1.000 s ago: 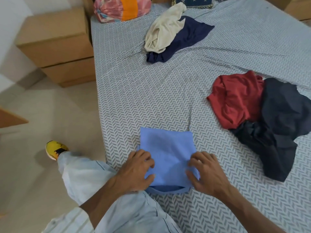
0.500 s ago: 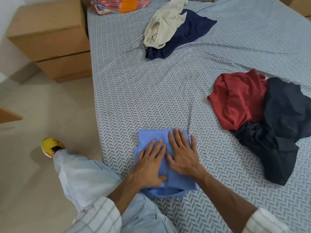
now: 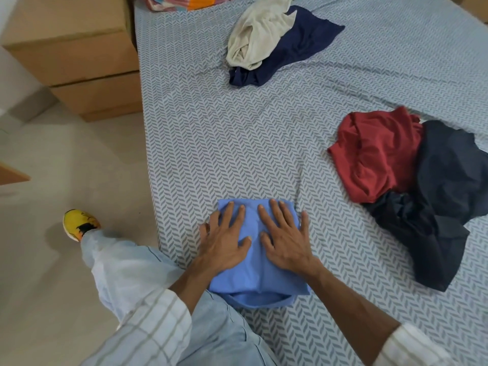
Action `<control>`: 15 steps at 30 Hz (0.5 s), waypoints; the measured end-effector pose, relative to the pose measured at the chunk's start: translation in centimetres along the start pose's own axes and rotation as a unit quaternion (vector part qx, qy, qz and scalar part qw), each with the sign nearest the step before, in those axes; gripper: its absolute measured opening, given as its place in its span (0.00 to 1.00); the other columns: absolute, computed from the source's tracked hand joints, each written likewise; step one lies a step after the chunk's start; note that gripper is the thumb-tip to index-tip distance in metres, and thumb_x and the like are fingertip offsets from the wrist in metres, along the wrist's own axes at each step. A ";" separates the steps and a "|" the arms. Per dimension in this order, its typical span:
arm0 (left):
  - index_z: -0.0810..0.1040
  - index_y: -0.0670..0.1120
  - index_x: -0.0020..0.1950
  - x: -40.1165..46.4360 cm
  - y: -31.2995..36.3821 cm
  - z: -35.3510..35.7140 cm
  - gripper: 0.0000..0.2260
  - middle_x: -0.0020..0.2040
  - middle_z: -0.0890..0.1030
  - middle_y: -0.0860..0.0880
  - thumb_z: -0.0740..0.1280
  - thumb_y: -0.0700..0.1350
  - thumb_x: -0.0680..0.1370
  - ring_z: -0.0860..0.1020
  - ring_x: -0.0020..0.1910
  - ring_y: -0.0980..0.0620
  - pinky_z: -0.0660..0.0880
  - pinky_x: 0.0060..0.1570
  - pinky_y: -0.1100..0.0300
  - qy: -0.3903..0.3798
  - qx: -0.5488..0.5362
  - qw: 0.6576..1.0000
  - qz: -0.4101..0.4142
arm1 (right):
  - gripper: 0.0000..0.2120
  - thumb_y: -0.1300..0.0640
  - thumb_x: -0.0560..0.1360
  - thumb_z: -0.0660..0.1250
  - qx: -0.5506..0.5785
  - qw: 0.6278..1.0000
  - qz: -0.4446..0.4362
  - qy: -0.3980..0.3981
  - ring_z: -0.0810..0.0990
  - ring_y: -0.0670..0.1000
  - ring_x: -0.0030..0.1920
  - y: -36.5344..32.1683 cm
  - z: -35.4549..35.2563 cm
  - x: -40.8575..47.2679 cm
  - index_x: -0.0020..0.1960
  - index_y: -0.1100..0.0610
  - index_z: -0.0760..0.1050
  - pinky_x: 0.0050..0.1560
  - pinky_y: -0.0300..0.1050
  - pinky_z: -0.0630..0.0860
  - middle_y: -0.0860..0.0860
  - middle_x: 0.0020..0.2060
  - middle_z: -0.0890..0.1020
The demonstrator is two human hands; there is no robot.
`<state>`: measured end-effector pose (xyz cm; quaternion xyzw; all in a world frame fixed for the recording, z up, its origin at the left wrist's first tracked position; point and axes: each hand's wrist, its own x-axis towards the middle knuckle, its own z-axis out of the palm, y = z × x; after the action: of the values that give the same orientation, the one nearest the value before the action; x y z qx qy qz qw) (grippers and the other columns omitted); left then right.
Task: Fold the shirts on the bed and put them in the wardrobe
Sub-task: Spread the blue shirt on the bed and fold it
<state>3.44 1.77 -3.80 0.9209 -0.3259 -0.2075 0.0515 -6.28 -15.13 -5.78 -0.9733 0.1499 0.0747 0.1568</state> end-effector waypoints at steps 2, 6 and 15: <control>0.55 0.52 0.80 -0.5 -0.1 0.2 0.37 0.81 0.51 0.46 0.49 0.68 0.74 0.53 0.74 0.42 0.60 0.68 0.38 0.073 -0.072 0.994 -0.043 | 0.32 0.39 0.80 0.50 0.084 0.995 0.048 0.030 0.44 0.50 0.80 0.1 -1.1 -0.3 0.81 0.43 0.46 0.73 0.65 0.46 0.49 0.81 0.44; 0.64 0.42 0.72 -0.8 -1.0 -0.2 0.37 0.68 0.69 0.39 0.70 0.62 0.72 0.67 0.67 0.37 0.65 0.66 0.44 0.100 -0.178 0.958 -0.201 | 0.39 0.43 0.73 0.70 0.218 0.941 0.252 0.066 0.67 0.60 0.70 1.2 -2.9 -0.8 0.76 0.58 0.59 0.66 0.59 0.68 0.57 0.72 0.67; 0.78 0.43 0.57 1.1 -2.4 -1.8 0.36 0.52 0.84 0.46 0.81 0.56 0.53 0.83 0.47 0.45 0.82 0.48 0.48 -0.083 -0.470 0.832 -0.283 | 0.25 0.52 0.63 0.81 0.456 0.817 0.345 -0.073 0.82 0.56 0.49 1.9 -4.3 0.4 0.52 0.59 0.72 0.52 0.57 0.81 0.54 0.49 0.82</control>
<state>6.34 2.92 -3.13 0.8172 0.0830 -0.4167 0.3895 -6.09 -18.35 -2.35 -0.6667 0.4813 0.1179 0.5567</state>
